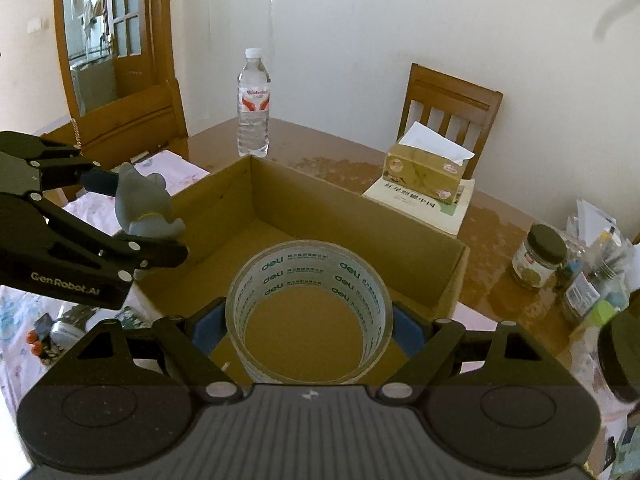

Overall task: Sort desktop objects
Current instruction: 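Carry the plush and tape roll into the cardboard box and open both tools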

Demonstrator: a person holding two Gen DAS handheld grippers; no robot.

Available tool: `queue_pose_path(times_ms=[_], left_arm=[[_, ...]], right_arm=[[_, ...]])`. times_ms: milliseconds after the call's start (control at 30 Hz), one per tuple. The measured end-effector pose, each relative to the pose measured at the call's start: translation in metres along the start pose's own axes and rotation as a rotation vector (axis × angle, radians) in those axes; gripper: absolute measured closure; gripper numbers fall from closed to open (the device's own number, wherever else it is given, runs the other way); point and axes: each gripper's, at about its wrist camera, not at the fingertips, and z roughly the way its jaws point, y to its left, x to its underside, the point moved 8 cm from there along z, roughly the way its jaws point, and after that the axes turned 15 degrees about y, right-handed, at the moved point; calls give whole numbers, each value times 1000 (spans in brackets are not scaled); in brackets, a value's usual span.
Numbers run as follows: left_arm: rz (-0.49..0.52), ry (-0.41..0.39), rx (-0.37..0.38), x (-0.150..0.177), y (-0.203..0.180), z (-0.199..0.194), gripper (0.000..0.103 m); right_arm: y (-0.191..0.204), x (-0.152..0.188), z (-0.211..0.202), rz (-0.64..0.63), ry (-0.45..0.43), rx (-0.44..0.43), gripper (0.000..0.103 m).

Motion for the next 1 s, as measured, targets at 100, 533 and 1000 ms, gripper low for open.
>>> queue_pose_path(times_ms=[100,533,1000], left_arm=[[-13,27,0,-2,3,13,30],[-77,72,-9,-11,25,46,20],[-41,5,31,1,38,7,10]], right_arm=[[0,-6,10,0,11,-13,15],[-2,-21,56,105,90,-18,14],[4,-8,25,124,46,22,8]])
